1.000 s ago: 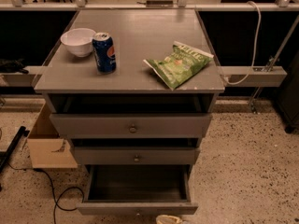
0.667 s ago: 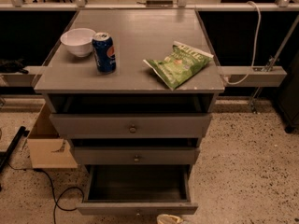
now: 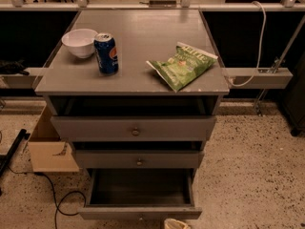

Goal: Close bottom drawer

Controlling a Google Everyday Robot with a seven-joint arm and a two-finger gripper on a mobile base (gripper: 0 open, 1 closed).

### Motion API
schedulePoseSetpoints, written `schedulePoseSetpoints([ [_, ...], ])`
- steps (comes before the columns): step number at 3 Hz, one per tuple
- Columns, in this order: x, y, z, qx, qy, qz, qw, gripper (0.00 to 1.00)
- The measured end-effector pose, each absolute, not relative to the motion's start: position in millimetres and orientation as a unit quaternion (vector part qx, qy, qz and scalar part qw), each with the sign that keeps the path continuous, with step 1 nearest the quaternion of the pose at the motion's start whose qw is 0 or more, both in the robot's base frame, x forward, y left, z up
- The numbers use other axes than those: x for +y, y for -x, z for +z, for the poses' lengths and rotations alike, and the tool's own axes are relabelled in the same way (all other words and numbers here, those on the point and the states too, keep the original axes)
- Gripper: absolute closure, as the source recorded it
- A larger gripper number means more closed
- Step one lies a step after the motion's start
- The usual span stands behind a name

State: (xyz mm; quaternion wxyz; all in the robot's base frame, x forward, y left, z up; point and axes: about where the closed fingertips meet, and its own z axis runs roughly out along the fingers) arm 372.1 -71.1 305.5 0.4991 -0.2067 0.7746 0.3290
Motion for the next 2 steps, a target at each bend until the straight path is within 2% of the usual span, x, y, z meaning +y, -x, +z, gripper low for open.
schedulePoseSetpoints([
  [1,-54.6,-394.5,290.6,0.775,0.198,0.321,0.507,1.0],
  [2,-54.6,-394.6,290.5,0.775,0.198,0.321,0.507,1.0],
])
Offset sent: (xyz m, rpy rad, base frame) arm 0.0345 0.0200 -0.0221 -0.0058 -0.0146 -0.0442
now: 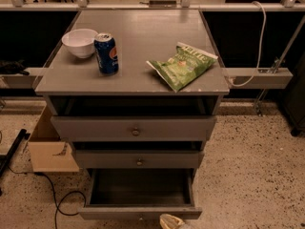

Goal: Close bottom drawer

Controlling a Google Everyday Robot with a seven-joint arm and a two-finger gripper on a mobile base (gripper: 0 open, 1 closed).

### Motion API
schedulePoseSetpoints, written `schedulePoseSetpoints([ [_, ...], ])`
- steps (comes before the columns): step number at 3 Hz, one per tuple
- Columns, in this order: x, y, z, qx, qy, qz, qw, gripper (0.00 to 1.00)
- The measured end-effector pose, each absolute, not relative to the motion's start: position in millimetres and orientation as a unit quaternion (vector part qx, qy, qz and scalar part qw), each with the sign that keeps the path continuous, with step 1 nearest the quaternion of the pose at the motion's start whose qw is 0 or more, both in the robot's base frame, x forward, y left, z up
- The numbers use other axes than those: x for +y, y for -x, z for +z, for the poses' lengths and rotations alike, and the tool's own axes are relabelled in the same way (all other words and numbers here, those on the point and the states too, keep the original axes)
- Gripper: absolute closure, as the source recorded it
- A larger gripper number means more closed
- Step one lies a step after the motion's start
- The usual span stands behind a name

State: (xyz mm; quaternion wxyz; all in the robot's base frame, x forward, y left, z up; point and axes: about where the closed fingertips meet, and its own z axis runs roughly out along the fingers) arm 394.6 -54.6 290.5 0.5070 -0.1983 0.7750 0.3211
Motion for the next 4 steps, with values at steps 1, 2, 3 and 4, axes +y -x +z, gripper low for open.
schedulePoseSetpoints([
  [1,-57,-392,285,0.78,0.197,0.316,0.504,1.0],
  [2,-61,-393,275,0.789,0.19,0.31,0.495,1.0],
  [3,-64,-394,266,0.797,0.185,0.303,0.489,1.0],
  [4,-63,-395,256,0.809,0.19,0.292,0.473,1.0],
])
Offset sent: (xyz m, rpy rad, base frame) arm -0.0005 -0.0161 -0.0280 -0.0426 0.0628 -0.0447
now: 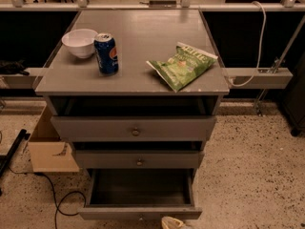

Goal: Close bottom drawer

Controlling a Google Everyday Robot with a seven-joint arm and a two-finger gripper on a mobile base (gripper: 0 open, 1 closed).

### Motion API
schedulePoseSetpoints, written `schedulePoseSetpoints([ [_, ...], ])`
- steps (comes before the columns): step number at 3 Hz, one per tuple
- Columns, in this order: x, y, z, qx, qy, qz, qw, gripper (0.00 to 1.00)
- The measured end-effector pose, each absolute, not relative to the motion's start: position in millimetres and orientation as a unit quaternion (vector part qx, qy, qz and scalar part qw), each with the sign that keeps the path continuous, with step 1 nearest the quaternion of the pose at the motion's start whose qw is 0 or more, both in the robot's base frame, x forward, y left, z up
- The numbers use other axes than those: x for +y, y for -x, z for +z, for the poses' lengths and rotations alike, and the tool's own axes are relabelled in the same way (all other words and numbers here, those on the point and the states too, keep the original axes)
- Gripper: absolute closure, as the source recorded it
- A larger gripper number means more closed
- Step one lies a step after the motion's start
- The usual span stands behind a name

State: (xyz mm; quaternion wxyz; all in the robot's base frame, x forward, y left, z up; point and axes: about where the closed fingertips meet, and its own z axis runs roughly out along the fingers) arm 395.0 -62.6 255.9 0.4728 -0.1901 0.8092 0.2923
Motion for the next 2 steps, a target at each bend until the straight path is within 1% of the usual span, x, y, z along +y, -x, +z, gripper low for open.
schedulePoseSetpoints([
  [2,-57.3,-389.4,260.6,0.804,0.201,0.294,0.475,1.0],
])
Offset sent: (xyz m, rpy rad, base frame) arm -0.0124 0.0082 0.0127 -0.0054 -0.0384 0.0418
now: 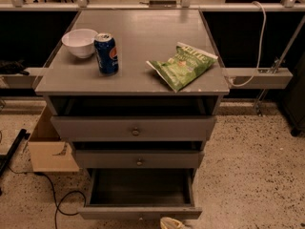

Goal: Close bottom drawer

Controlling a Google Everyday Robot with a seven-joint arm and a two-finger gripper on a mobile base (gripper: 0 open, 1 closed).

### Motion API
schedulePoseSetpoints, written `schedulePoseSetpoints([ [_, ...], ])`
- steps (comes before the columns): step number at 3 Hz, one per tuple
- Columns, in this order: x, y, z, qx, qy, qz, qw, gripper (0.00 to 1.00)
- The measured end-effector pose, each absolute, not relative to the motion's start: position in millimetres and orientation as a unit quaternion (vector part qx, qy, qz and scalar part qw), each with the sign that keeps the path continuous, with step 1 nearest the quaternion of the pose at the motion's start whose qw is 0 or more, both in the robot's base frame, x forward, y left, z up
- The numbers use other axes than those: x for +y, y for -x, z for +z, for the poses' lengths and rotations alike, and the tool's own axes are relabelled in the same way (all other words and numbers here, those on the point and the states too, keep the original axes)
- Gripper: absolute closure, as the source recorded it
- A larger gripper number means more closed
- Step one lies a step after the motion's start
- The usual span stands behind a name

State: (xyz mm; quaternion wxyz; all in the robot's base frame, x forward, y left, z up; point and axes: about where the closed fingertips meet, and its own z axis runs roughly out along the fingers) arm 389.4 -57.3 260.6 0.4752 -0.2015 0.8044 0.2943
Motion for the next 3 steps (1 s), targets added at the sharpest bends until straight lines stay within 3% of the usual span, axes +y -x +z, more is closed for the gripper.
schedulePoseSetpoints([
  [3,-33,-399,221,0.826,0.224,0.272,0.441,1.0],
])
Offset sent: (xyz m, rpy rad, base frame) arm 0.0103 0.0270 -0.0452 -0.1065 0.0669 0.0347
